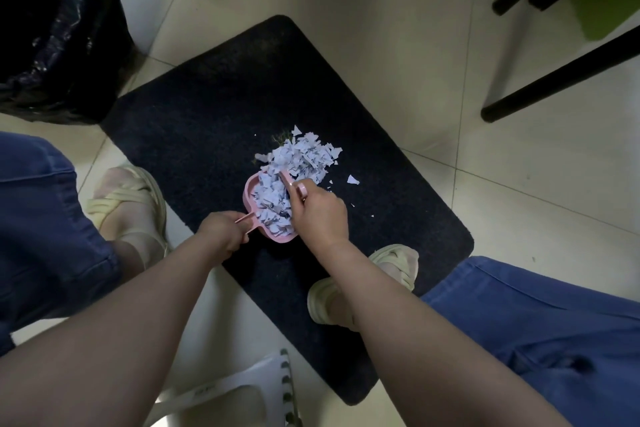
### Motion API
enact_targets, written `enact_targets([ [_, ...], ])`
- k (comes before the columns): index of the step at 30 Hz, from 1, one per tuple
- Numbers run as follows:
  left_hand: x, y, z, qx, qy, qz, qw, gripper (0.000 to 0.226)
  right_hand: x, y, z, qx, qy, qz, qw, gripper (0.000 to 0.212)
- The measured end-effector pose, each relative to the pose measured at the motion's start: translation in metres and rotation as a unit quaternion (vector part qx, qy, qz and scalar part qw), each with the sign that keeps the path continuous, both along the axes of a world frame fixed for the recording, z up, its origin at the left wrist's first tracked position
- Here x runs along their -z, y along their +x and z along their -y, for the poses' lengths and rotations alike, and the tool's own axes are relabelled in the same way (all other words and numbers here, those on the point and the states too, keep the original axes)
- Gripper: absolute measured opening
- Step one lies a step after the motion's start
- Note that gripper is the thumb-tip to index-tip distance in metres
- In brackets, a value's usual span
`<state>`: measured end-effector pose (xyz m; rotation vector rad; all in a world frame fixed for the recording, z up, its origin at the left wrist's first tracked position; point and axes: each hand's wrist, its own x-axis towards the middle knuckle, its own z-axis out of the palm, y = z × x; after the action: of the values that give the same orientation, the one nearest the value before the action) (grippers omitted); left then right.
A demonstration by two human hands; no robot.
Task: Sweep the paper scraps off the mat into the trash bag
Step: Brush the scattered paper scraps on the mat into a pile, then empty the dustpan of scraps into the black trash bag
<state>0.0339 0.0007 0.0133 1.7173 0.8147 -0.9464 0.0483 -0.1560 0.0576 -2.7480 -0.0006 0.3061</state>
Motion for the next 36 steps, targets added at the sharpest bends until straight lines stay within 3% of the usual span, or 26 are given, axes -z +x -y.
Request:
enact_targets([
  [13, -0.056, -0.004, -0.021, 0.004, -0.049, 0.089, 0.995, 0.015, -0.064, -0.003, -0.004, 0.0, -0.004, 0.133, 0.991, 0.03],
  [20, -0.106, 0.0, -0.041, -0.05, -0.073, 0.126, 0.988, 0.018, -0.12, 0.008, -0.03, -0.075, -0.044, 0.158, 0.984, 0.03],
  [36, -0.144, 0.058, -0.194, -0.227, -0.064, 0.179, 0.955, 0.02, -0.167, 0.103, -0.201, -0.238, -0.014, 0.175, 0.955, 0.031],
])
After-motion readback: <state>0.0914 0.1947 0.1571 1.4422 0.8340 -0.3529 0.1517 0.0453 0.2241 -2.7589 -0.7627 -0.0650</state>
